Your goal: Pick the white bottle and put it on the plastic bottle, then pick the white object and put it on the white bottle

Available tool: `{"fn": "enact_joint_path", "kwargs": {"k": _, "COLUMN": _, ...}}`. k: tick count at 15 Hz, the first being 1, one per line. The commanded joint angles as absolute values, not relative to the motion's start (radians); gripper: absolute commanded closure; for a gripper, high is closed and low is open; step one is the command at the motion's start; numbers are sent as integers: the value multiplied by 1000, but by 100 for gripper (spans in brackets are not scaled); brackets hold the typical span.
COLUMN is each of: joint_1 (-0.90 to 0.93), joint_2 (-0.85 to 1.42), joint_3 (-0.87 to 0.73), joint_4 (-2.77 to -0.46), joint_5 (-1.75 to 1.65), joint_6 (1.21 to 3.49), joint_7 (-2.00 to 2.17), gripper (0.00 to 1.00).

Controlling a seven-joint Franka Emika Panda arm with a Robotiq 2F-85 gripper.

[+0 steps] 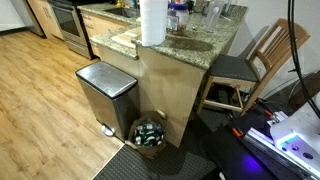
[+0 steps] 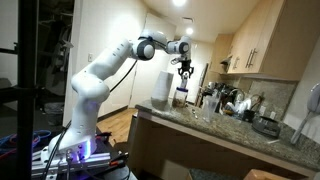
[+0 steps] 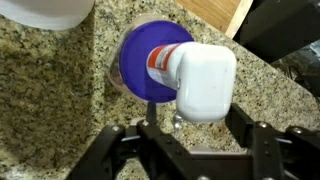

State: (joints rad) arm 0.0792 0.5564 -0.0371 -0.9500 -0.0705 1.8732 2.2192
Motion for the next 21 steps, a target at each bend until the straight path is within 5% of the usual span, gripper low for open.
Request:
{"fn": "enact_joint_path", "kwargs": {"k": 1, "joint_1": 87, "joint_2": 542, "joint_3": -54, "joint_4": -971, "joint_5": -112, "joint_6": 1848, "joint_7": 2222, "gripper": 1}}
{"fn": "enact_joint_path", "kwargs": {"k": 8, "joint_1": 126, "joint_2": 450, "joint_3": -61, "joint_4": -1026, "joint_5": -200, "joint_6": 1860, "joint_7": 2236, "gripper": 0}}
{"fn": "enact_joint_path", "kwargs": {"k": 17, "joint_1": 185, "joint_2": 48, "joint_3": -65, "joint_4": -1313, "joint_5": -457, "joint_6": 2054, "joint_7": 2365, "gripper": 0}}
{"fn": "enact_joint_path", "kwargs": {"k": 18, "joint_1": 176, "joint_2": 173, "joint_3": -65, "joint_4": -1152, "joint_5": -422, "joint_6": 1969, "joint_7": 2331, "gripper": 0}}
{"fn": "enact_joint_path", "kwargs": {"k": 21, "joint_1": 185, "joint_2": 70, "joint_3": -64, "joint_4": -1245, "joint_5": -436, "joint_6": 2005, "joint_7": 2337, "gripper": 0}}
